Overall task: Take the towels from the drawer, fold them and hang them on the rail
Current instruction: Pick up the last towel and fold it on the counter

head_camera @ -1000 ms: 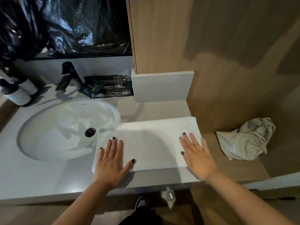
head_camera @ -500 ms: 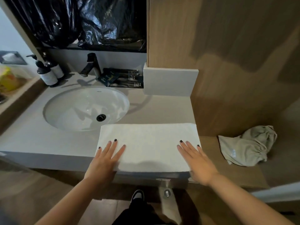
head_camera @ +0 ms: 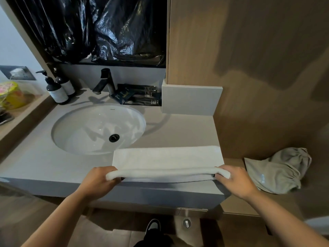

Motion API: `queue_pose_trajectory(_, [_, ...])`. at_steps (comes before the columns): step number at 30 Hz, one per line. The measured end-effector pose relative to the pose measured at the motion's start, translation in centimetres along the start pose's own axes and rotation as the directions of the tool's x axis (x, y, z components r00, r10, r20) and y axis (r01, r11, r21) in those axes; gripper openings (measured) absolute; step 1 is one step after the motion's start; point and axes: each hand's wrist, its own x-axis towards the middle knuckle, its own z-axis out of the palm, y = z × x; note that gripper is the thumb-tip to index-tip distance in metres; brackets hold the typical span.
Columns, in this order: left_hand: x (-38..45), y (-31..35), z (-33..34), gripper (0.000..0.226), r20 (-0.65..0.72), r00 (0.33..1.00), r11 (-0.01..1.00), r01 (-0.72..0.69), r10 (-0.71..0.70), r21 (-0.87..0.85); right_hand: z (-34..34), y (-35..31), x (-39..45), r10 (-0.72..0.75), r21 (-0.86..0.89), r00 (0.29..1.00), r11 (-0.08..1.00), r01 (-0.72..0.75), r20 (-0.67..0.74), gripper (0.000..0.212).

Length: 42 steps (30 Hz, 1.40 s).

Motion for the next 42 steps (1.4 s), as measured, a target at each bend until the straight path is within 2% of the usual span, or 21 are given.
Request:
queue_pose_trajectory(4, [1.5, -0.5, -0.1, 0.015, -0.114, 0.993, 0.99, 0.016, -0.032, -0.142, 0.0, 0.0, 1.9, 0.12, 0.083, 0.99, 0.99, -0.114, -0.073, 0.005])
queue_pose_trajectory(8, [3.4, -0.9, 0.4, 0.043, -0.156, 0.982, 0.958, 0.055, -0.102, -0.281, 0.3, 0.0, 4.1, 0.25, 0.232, 0.964, 0.947, -0.223, -0.093, 0.026])
queue_pose_trajectory(11, [4.9, -0.6, 1.1, 0.049, -0.198, 0.97, 0.95, 0.079, -0.144, -0.303, 0.9, -0.3, 5.7, 0.255, 0.068, 0.955, 0.967, -0.247, -0.151, 0.039])
queue_pose_trajectory(13, [5.8, -0.4, 1.4, 0.042, -0.179, 0.967, 0.953, 0.127, -0.18, -0.274, 1.1, -0.7, 6.5, 0.259, -0.053, 0.945, 0.96, -0.274, -0.202, 0.038])
queue_pose_trajectory(16, [6.9, -0.6, 1.8, 0.036, -0.172, 0.963, 0.965, 0.173, -0.207, -0.196, 1.5, -1.0, 7.3, 0.281, -0.139, 0.928, 0.937, -0.321, -0.246, 0.037])
queue_pose_trajectory(20, [8.5, -1.0, 1.7, 0.037, -0.159, 0.965, 0.976, 0.196, -0.21, -0.1, 2.2, -1.6, 7.8, 0.281, -0.267, 0.91, 0.892, -0.365, -0.307, 0.048])
queue_pose_trajectory(25, [10.4, -1.0, 1.1, 0.042, -0.074, 0.958, 0.959, 0.281, -0.279, 0.03, 2.2, -2.7, 8.8, 0.348, -0.336, 0.895, 0.838, -0.43, -0.278, 0.052])
queue_pose_trajectory(27, [10.8, -0.2, 0.4, 0.045, -0.047, 0.94, 0.928, 0.34, -0.337, 0.152, 2.3, -2.9, 9.1, 0.375, -0.325, 0.883, 0.829, -0.455, -0.282, 0.051])
queue_pose_trajectory(28, [10.8, 0.2, -0.1, 0.044, -0.079, 0.941, 0.907, 0.339, -0.33, 0.25, 2.4, -3.1, 9.1, 0.38, -0.323, 0.875, 0.822, -0.468, -0.301, 0.051])
queue_pose_trajectory(29, [10.7, 0.6, -0.4, 0.04, -0.15, 0.955, 0.891, 0.295, -0.258, 0.346, 2.6, -3.2, 9.2, 0.387, -0.32, 0.864, 0.814, -0.485, -0.323, 0.049])
queue_pose_trajectory(31, [10.5, 2.5, -0.3, 0.043, -0.233, 0.972, 0.88, 0.118, -0.009, 0.46, 3.2, -3.5, 9.4, 0.409, -0.299, 0.838, 0.8, -0.52, -0.362, 0.043])
queue_pose_trajectory(32, [10.1, 3.9, 0.3, 0.051, -0.204, 0.973, 0.89, 0.001, 0.104, 0.457, 3.5, -3.8, 9.6, 0.426, -0.283, 0.826, 0.795, -0.536, -0.368, 0.038])
queue_pose_trajectory(34, [9.6, 6.7, 2.1, 0.062, -0.049, 0.963, 0.883, -0.223, 0.267, 0.414, 4.0, -4.7, 9.7, 0.471, -0.24, 0.798, 0.783, -0.574, -0.375, 0.033])
queue_pose_trajectory(36, [9.4, 8.5, 4.1, 0.071, 0.108, 0.943, 0.855, -0.331, 0.315, 0.398, 4.0, -5.4, 9.9, 0.483, -0.251, 0.781, 0.761, -0.598, -0.396, 0.038])
queue_pose_trajectory(38, [9.6, 8.4, 5.3, 0.073, 0.193, 0.94, 0.847, -0.336, 0.28, 0.411, 3.9, -5.9, 9.9, 0.411, -0.348, 0.811, 0.752, -0.559, -0.416, 0.052])
queue_pose_trajectory(39, [9.7, 8.0, 5.7, 0.072, 0.183, 0.942, 0.849, -0.333, 0.281, 0.409, 3.9, -6.5, 9.8, 0.313, -0.394, 0.858, 0.787, -0.474, -0.407, 0.059])
queue_pose_trajectory(41, [9.9, 7.6, 5.8, 0.07, 0.159, 0.943, 0.847, -0.332, 0.292, 0.416, 4.5, -8.5, 9.5, -0.007, -0.485, 0.952, 0.862, -0.149, -0.306, 0.071])
queue_pose_trajectory(42, [9.9, 7.6, 5.7, 0.068, 0.159, 0.944, 0.845, -0.329, 0.288, 0.422, 5.5, -9.7, 9.2, -0.165, -0.507, 0.962, 0.861, 0.034, -0.216, 0.073])
